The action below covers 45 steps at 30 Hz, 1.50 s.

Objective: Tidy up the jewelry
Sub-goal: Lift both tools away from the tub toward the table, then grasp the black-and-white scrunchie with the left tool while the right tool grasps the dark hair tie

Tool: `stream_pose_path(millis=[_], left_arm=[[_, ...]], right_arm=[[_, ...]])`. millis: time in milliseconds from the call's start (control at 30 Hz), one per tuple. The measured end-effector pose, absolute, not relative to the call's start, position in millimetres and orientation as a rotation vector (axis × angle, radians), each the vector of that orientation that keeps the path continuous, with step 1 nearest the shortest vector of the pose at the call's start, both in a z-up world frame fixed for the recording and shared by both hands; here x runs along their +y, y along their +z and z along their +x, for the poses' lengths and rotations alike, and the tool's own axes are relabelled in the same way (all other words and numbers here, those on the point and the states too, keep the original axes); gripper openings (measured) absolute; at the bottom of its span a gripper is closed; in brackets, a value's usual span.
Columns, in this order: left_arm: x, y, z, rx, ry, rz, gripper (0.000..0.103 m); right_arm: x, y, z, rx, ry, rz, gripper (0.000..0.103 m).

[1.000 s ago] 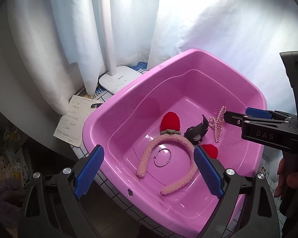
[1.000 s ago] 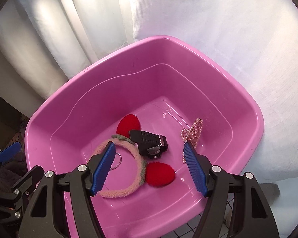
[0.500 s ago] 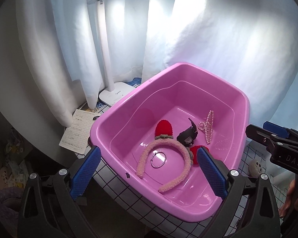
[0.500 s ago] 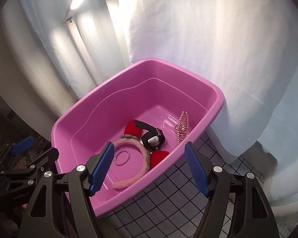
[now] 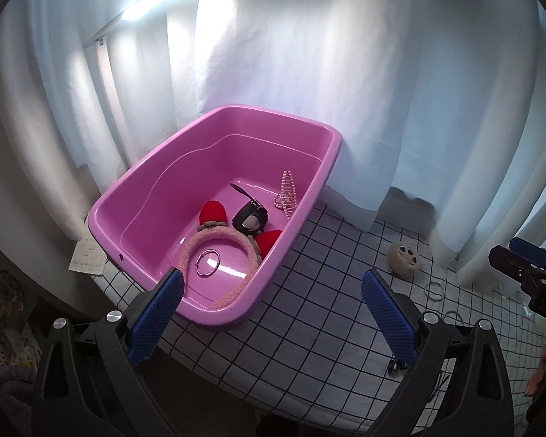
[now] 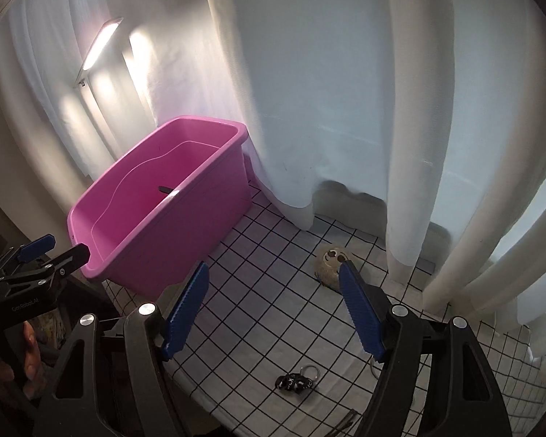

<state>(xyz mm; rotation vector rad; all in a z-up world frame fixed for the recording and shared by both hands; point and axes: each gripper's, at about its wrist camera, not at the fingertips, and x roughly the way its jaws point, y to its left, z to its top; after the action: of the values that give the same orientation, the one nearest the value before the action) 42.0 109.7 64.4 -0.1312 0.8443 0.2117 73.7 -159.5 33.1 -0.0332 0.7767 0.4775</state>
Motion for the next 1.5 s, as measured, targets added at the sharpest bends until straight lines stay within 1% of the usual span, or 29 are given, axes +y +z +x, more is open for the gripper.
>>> stream_pose_path(millis=[300,533,833,1100,1367,1500], left_arm=[[27.8,30.7,29.2,0.907,0.069,-0.123,0.096],[-16.2,-6.1,28.4,0.968,0.04,-0.101,0.097],[-42.4,-68.5,28.0,1.048,0.043,-0.053,0.097],[-65.2,-115.8,38.6,1.065,-0.057,0.034,0.097],[-78.5,-146.9,46.5,1.015,-0.116,0.068,0.097],[-81.9,-155.2,46.5,0.981,-0.122,0.06,0.097]], right_arm=[[-281.4,-1.1,36.9,0.804,0.294,0.003,0.071],[-341.6,-36.5,16.8,0.826,0.209,0.04,0.071],[-354.6,-100.6,1.7,0.868,0.181,0.01,0.071],[-345.9,-148.0,-2.6,0.882,0.101,0.073,0.071],[-337.1,-186.4,15.3,0.854,0.08,0.122,0.071],[-330.1,-201.2,24.7,0.851,0.101,0.083,0.071]])
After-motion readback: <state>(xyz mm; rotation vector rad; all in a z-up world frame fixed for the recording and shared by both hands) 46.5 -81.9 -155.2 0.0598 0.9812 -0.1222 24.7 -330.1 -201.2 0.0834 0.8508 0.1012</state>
